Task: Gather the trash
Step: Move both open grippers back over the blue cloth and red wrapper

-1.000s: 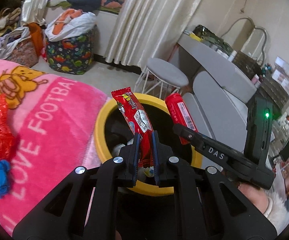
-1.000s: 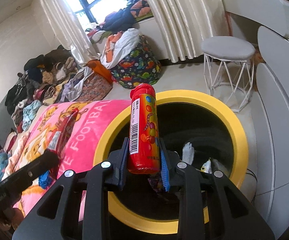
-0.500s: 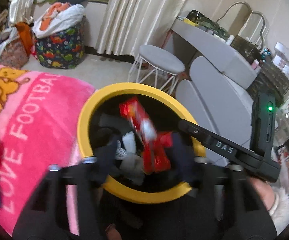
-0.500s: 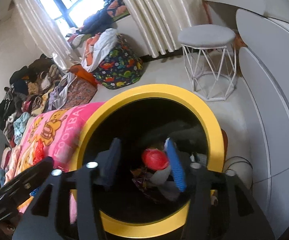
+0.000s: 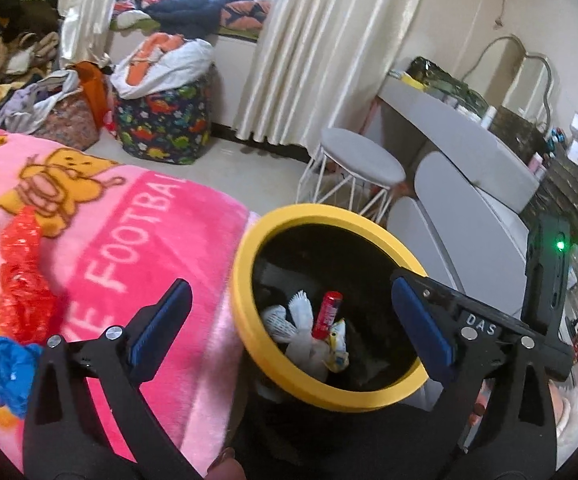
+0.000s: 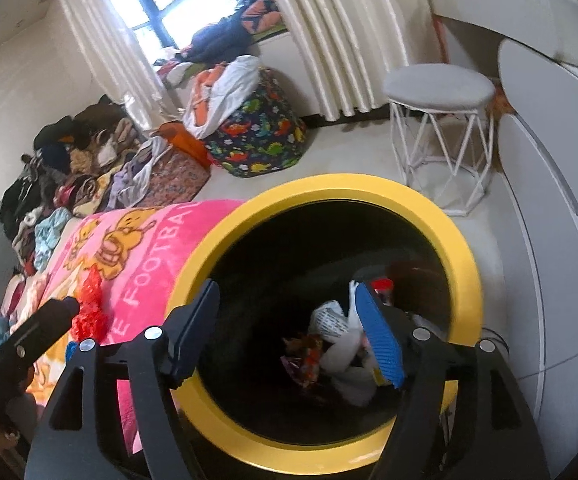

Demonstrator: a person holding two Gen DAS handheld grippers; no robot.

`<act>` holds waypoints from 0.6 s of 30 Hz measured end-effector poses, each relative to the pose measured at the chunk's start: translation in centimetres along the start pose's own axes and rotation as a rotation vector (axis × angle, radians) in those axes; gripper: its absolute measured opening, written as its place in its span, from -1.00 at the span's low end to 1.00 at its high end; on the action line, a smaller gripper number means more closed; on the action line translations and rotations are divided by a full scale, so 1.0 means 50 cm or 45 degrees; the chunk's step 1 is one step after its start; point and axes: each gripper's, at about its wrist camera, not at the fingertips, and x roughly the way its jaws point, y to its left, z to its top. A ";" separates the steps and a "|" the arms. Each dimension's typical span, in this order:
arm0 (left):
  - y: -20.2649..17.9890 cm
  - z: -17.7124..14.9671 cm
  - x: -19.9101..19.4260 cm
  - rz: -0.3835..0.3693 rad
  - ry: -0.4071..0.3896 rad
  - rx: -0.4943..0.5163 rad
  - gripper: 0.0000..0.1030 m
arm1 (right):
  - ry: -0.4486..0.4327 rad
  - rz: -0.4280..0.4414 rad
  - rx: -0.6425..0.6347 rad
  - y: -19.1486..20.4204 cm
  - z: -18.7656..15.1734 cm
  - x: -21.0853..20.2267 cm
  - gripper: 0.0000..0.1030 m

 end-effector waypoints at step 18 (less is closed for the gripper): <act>0.115 0.006 -0.102 0.142 -0.113 -0.135 0.78 | 0.023 0.146 -0.239 0.158 0.003 0.013 0.33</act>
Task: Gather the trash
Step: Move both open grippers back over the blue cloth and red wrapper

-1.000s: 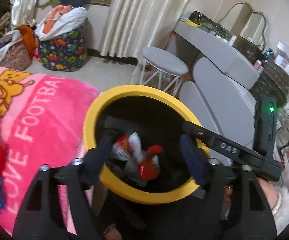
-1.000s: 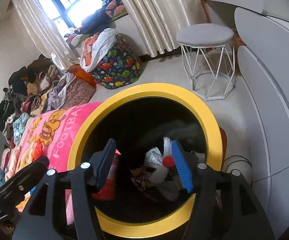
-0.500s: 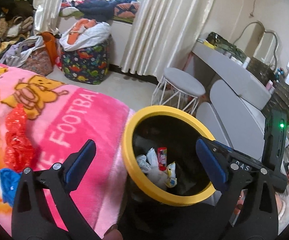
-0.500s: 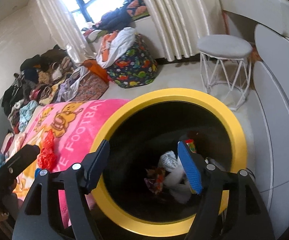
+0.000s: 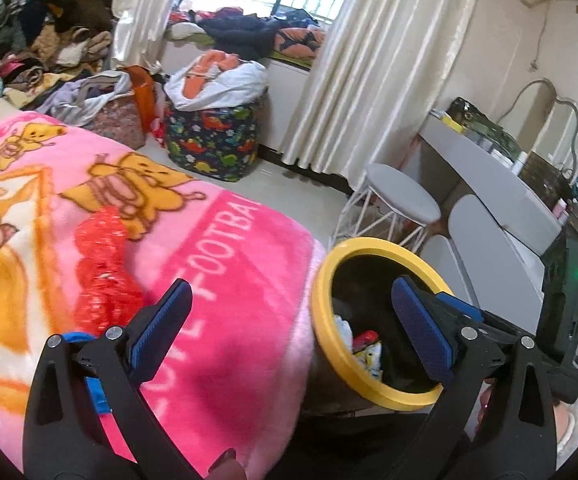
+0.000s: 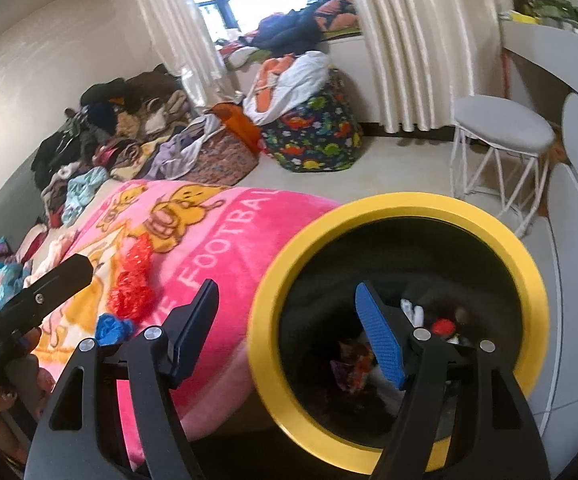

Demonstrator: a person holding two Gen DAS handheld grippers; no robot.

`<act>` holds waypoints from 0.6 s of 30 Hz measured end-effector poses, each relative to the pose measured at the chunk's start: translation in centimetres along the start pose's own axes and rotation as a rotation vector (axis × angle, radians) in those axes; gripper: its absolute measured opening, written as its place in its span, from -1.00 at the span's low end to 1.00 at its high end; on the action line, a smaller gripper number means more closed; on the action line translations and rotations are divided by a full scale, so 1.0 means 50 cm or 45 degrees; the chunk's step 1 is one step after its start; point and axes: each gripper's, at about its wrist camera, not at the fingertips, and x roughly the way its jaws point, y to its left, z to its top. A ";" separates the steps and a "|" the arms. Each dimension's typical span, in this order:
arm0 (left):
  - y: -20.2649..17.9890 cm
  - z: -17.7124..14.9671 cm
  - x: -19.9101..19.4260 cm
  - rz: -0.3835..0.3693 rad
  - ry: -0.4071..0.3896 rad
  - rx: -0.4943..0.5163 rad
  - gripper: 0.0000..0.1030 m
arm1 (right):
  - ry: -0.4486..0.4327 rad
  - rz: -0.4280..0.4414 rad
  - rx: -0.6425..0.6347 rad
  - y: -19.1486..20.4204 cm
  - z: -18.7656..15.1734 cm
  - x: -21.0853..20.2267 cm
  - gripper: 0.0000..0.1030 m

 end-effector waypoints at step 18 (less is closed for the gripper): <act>0.170 -0.025 -0.059 0.178 -0.016 -0.139 0.78 | 0.086 0.138 -0.222 0.164 0.023 0.094 0.33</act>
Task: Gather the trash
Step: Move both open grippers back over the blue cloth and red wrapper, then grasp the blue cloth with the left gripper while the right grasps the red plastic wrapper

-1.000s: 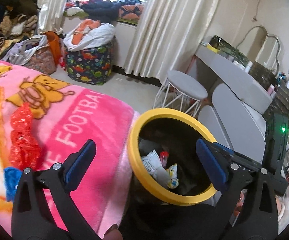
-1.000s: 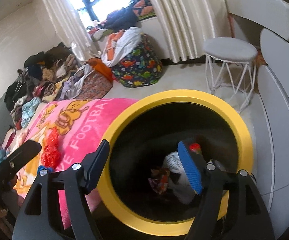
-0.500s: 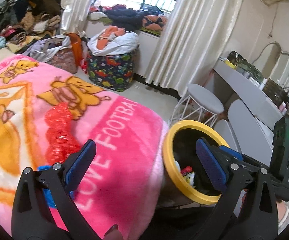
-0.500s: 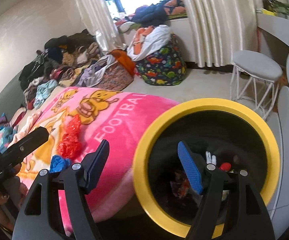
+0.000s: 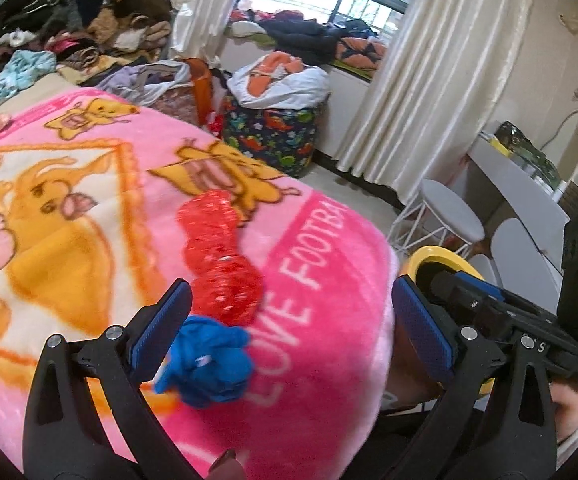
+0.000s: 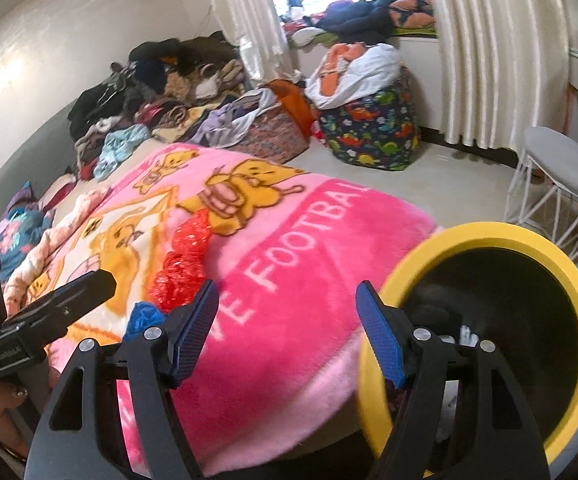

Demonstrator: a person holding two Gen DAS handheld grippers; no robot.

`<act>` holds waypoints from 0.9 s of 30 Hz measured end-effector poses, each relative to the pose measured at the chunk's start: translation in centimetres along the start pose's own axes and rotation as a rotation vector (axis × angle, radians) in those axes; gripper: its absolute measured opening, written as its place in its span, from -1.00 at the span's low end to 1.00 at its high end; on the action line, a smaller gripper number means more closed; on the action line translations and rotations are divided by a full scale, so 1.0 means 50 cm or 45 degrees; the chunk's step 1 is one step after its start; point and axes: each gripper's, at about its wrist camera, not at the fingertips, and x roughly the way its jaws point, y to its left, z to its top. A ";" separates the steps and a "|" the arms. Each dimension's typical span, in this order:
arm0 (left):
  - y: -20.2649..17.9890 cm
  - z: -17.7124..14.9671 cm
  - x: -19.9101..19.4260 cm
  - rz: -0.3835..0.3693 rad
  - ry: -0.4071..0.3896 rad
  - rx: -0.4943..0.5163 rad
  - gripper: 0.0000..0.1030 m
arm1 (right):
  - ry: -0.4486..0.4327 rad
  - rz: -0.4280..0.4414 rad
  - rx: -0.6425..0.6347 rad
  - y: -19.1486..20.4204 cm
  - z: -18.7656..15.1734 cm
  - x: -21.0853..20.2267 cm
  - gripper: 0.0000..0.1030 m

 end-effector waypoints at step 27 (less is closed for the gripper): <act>0.137 -0.102 0.042 -0.034 0.227 -0.074 0.37 | 0.251 0.234 -0.179 0.171 0.016 0.240 0.33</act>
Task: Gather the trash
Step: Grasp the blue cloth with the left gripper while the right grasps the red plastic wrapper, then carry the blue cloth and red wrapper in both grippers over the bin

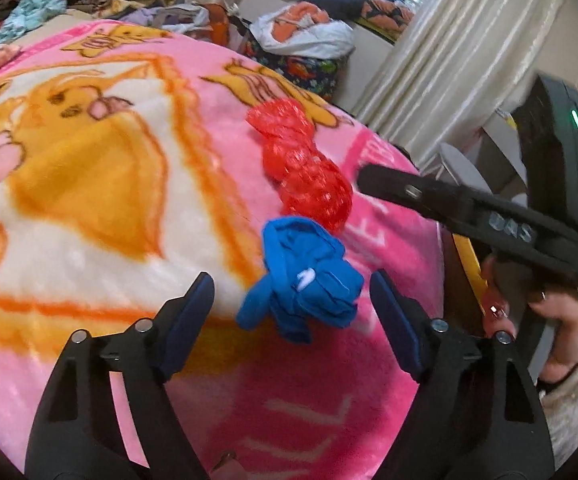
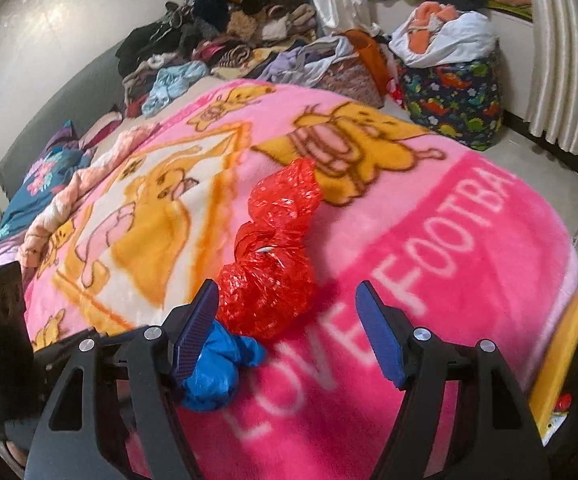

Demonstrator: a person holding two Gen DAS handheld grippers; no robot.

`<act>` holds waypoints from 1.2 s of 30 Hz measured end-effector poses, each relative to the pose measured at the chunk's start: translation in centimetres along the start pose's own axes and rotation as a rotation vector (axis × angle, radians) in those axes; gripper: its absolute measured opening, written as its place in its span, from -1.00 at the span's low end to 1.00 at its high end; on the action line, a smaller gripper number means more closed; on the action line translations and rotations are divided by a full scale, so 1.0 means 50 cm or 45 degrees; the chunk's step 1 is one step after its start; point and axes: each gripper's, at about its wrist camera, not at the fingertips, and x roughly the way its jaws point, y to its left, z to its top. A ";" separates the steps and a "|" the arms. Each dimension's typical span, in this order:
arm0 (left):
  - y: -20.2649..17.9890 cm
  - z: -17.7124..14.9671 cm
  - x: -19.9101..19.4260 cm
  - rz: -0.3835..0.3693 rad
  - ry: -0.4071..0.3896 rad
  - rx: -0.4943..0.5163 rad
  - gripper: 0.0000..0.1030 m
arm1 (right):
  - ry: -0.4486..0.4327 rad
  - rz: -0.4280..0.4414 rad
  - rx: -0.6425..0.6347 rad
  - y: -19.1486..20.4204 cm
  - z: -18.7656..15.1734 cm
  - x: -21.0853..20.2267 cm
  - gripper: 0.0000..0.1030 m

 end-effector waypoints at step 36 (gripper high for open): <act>-0.175 0.033 0.021 -0.085 -0.024 0.191 -0.63 | -0.200 -0.102 0.213 -0.148 -0.036 -0.169 -0.39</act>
